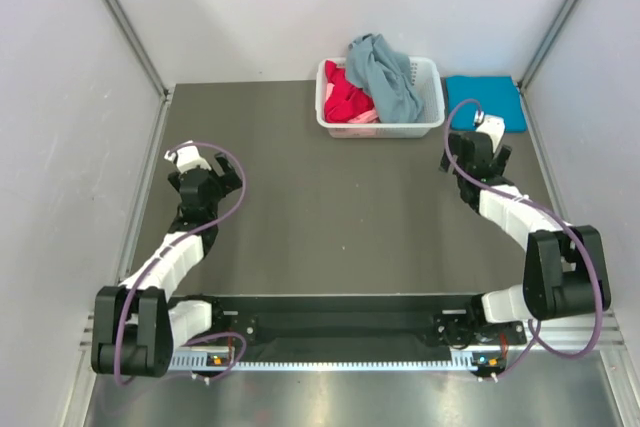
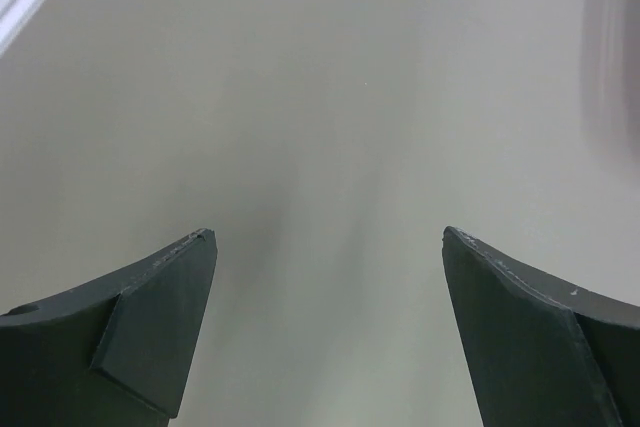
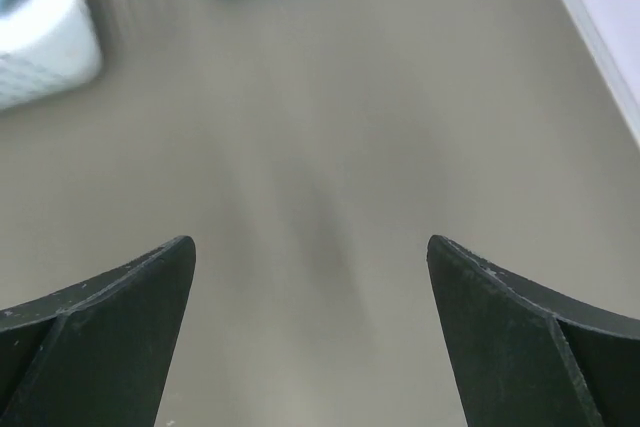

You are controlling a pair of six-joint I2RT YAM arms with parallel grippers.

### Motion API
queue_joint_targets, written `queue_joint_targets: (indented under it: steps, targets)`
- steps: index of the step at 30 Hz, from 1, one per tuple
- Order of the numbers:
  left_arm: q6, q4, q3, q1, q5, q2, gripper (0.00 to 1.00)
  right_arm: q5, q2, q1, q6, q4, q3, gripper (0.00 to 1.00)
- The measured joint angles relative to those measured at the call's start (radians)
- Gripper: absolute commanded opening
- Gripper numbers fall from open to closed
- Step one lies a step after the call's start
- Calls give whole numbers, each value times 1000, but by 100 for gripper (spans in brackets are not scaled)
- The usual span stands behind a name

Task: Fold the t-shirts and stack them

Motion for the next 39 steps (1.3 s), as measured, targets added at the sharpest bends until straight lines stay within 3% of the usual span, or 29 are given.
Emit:
queue_joint_targets:
  steps: [6, 13, 18, 22, 32, 35, 38, 39]
  targets:
    - [-85, -69, -2, 0, -18, -85, 99, -60, -26, 1, 33, -192, 207, 100]
    - [-159, -175, -22, 0, 23, -257, 99, -291, 39, -10, 60, -265, 483, 100]
    - [-245, -415, 31, 0, 31, -365, 99, -454, 205, -8, 79, -250, 643, 99]
    - [-291, -672, 166, 0, 35, -392, 99, -554, 363, 0, 85, -257, 762, 91]
    - [-303, -832, 216, 0, 242, -428, 89, -697, 728, 93, 92, -281, 1160, 91]
    - [-307, -848, 217, 0, 304, -424, 89, -705, 829, 119, 93, -288, 1279, 84]
    - [-294, -880, 249, 0, 337, -412, 88, -706, 899, 131, 93, -295, 1344, 70]
    - [-286, -893, 269, 0, 344, -406, 88, -704, 917, 134, 91, -299, 1356, 61]
